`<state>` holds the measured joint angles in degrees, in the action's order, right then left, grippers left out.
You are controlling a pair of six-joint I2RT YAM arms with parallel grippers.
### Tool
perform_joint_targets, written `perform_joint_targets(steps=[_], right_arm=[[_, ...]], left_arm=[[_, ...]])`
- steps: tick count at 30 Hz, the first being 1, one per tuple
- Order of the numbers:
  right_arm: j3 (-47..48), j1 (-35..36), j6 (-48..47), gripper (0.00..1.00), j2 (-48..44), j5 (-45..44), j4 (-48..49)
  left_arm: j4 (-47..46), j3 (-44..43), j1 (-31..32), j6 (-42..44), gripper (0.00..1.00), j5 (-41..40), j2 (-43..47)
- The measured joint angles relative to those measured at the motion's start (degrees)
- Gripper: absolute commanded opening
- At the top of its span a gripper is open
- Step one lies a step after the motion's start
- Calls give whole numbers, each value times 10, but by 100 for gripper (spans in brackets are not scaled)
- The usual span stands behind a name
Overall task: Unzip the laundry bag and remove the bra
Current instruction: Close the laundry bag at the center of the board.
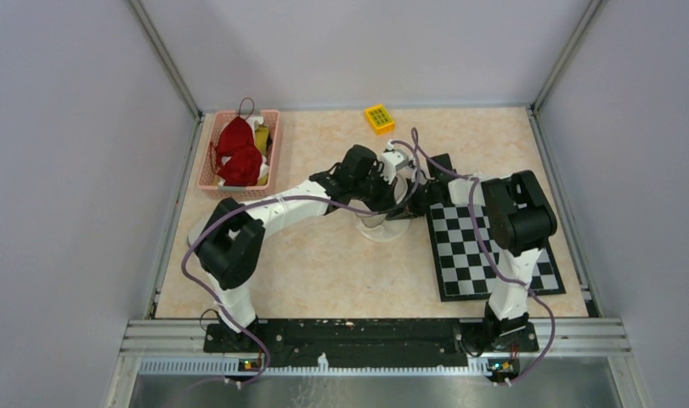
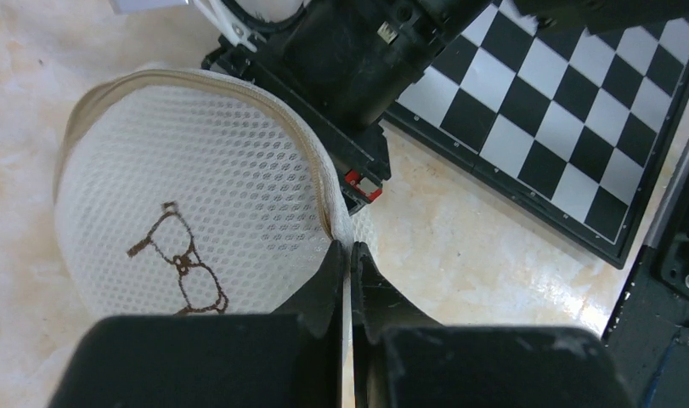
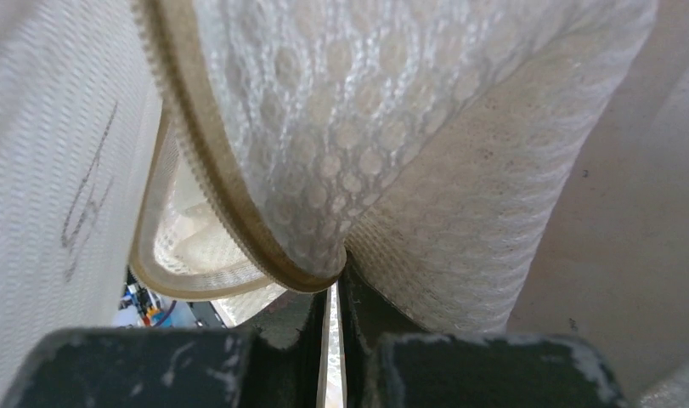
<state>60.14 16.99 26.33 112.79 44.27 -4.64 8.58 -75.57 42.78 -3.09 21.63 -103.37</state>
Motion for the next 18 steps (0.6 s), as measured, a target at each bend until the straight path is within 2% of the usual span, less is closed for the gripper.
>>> perform_joint_targets(steps=[4,10,15,18], right_arm=[[0,0,4,22,0,5,2],[13,-7,-8,30,-14,-1,-27],[59,-21,-41,37,-37,-16,-80],[96,-30,-66,48,-46,-25,-111]], left_arm=[[-18,19,-2,0,0,9,-18],[-30,65,-4,0,0,21,-24],[-32,84,-4,3,0,24,-24],[-35,88,-4,6,0,24,-24]])
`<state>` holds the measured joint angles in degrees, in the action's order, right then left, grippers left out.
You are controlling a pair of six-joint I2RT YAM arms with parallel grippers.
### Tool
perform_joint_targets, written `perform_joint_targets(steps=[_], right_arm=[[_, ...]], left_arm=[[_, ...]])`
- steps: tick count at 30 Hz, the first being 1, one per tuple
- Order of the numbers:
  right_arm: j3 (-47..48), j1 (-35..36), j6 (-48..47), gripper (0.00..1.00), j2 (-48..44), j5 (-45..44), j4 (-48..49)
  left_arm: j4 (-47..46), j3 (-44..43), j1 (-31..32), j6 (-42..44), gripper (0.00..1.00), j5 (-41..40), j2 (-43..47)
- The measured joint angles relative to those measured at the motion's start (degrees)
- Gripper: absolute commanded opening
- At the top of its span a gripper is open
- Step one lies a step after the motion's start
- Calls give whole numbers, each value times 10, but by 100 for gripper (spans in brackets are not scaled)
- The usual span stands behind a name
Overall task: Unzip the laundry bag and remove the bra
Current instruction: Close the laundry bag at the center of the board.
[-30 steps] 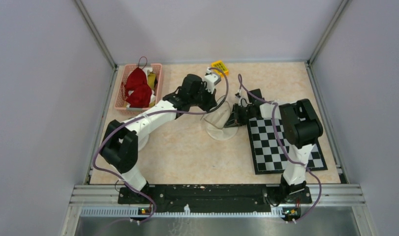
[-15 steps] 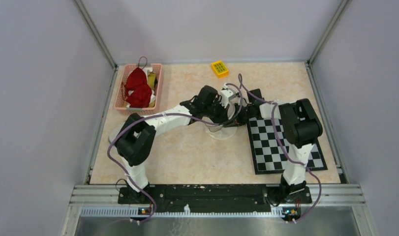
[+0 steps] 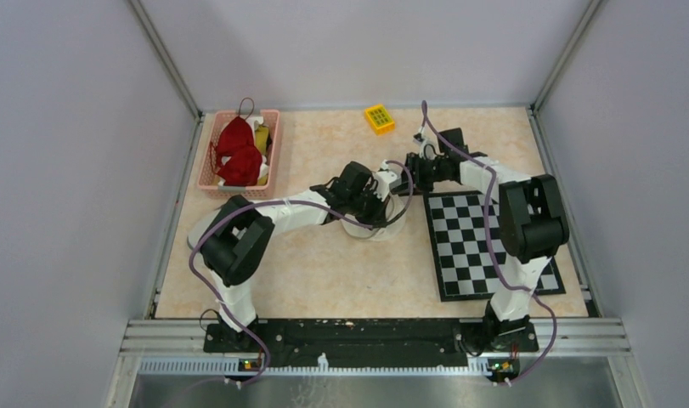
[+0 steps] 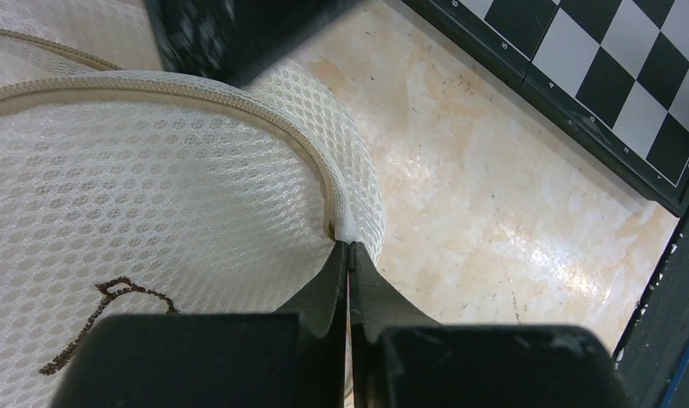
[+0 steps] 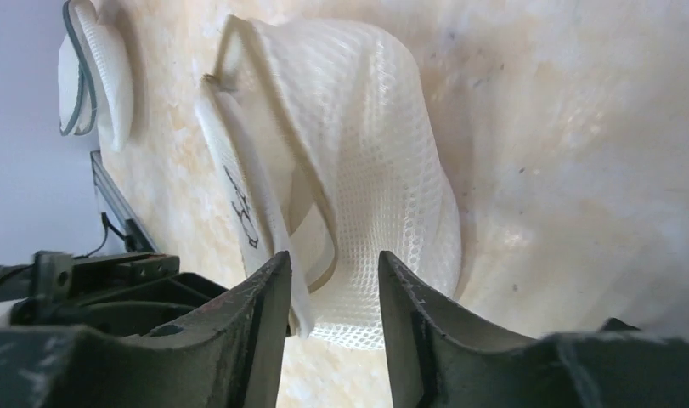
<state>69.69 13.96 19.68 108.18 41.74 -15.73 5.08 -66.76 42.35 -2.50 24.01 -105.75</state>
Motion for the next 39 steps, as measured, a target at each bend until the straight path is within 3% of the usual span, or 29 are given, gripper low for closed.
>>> perform_joint_targets(steps=[4,9,25,31,35,39], right_arm=[[24,-11,-24,64,-19,0,-30],[18,-14,-17,73,-33,21,-35],[-11,-10,-10,72,17,25,-28],[-16,-5,-12,53,25,20,-27],[-18,-5,-20,35,36,-3,-33],[-20,-5,-30,17,40,-30,-39]], left_arm=[[-1,4,-3,8,0,0,1],[1,5,-4,27,0,0,8],[-7,-58,-3,44,0,24,-20],[-10,-75,13,45,2,31,-70],[8,-87,17,56,38,32,-81],[31,-88,0,52,57,55,-56]])
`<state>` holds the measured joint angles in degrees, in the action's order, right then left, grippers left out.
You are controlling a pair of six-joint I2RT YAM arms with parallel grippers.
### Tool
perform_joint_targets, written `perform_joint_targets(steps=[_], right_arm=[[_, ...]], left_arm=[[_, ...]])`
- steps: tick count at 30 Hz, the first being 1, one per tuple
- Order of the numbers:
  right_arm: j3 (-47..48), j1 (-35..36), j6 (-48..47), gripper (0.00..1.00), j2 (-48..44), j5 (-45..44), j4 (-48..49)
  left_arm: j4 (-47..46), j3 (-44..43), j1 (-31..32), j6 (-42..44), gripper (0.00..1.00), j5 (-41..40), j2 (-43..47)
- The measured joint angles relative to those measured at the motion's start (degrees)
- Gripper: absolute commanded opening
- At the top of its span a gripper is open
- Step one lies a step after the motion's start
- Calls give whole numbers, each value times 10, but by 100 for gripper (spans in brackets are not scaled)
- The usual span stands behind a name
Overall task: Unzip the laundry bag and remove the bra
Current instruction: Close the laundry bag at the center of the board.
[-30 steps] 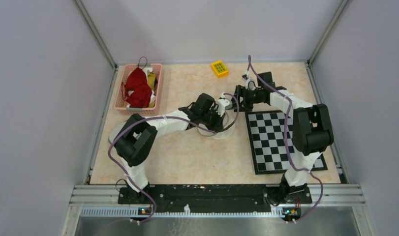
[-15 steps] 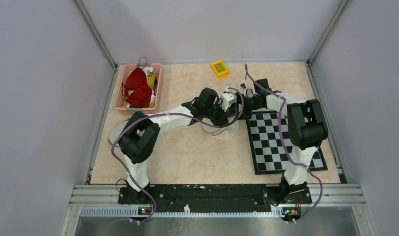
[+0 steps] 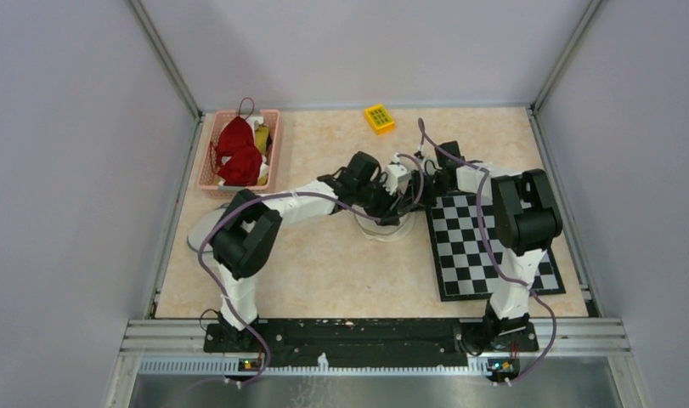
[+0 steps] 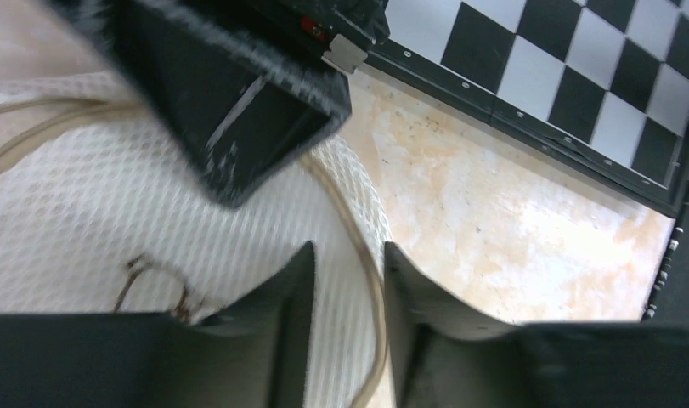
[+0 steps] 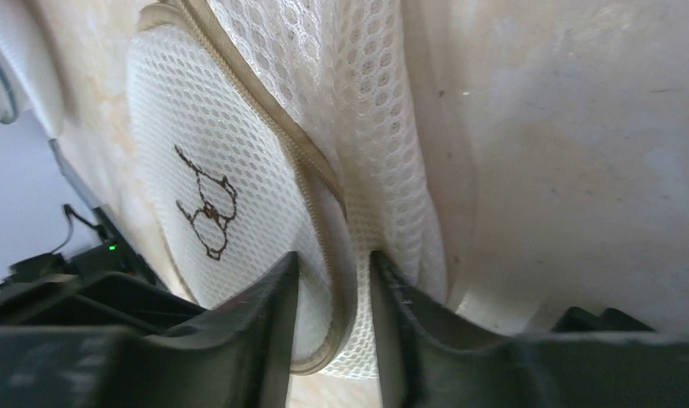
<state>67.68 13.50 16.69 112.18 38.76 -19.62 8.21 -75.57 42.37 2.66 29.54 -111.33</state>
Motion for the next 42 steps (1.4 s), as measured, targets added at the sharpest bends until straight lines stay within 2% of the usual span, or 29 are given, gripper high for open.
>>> perform_joint_targets(steps=[4,8,11,16,26,33,37,42], right_arm=[[-2,0,-2,0,1,-14,-2],[-2,0,-4,0,3,-20,-2],[-2,0,-6,0,3,-21,-1],[-11,1,-7,0,3,-15,15],[-12,6,-48,1,3,-5,25],[35,24,-116,3,25,-12,-10],[63,40,-154,6,36,-21,-24],[79,47,-181,11,38,-36,-39]], left_arm=[[9,38,-56,-14,62,21,85],[3,91,-144,-42,64,28,176],[-11,133,-204,-65,69,28,201],[-14,184,-239,-108,71,41,172],[-85,183,-236,-162,68,115,56],[-141,156,-234,-181,55,161,4],[-155,158,-230,-196,35,179,2],[-165,191,-228,-222,23,190,24]])
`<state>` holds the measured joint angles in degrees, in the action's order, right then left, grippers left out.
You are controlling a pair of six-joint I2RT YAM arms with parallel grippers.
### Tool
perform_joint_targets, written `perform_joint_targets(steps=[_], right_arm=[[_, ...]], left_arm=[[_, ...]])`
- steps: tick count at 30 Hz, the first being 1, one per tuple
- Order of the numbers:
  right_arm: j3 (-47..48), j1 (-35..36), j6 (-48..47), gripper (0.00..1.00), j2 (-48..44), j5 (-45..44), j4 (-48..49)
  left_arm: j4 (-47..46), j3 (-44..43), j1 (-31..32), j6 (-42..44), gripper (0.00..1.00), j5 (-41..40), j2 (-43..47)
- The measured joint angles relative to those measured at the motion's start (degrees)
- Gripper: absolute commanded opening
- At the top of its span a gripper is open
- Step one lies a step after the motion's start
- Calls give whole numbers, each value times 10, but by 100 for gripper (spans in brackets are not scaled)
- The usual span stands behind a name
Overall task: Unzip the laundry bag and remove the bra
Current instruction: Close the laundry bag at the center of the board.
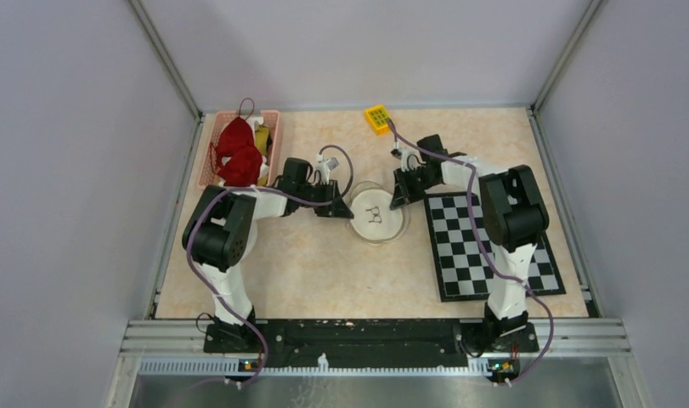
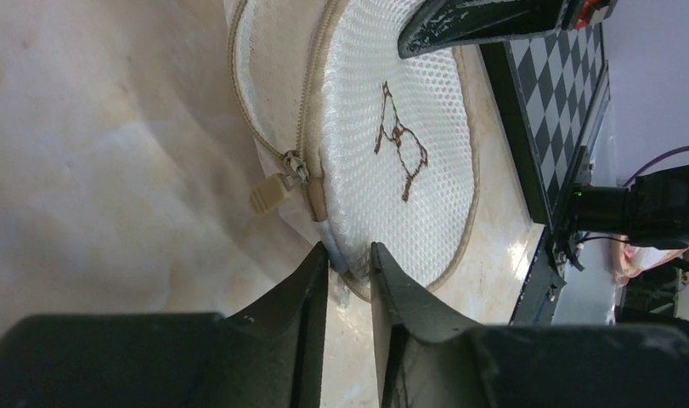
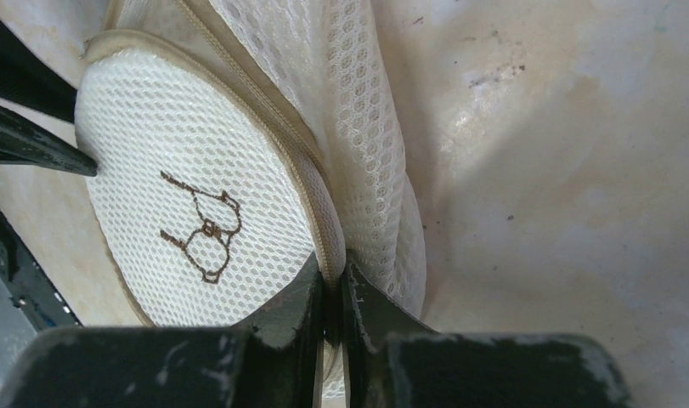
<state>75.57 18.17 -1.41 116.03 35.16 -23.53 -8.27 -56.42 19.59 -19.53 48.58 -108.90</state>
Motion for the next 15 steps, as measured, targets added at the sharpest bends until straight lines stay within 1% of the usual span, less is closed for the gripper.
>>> perform_joint_targets(steps=[2,4,5,7,10,12,14,15], right_arm=[[4,2,-7,14,0,-5,-2],[7,5,-13,20,0,-8,-3],[7,5,-16,25,0,-9,-3],[7,6,-21,31,-2,-7,-3],[11,5,-36,40,-8,-9,-14],[11,5,-48,44,-13,-9,-23],[11,4,-60,49,-26,-7,-38],[9,4,-66,50,-36,-4,-45]], left_arm=[[-4,25,0,-11,18,0,25],[-3,46,0,-19,11,-2,52],[-3,53,0,-20,7,-3,64],[1,64,0,-17,0,-10,89],[23,65,0,5,0,-25,110],[39,65,0,26,0,-31,114],[60,65,0,52,0,-35,114],[70,65,0,65,0,-37,115]])
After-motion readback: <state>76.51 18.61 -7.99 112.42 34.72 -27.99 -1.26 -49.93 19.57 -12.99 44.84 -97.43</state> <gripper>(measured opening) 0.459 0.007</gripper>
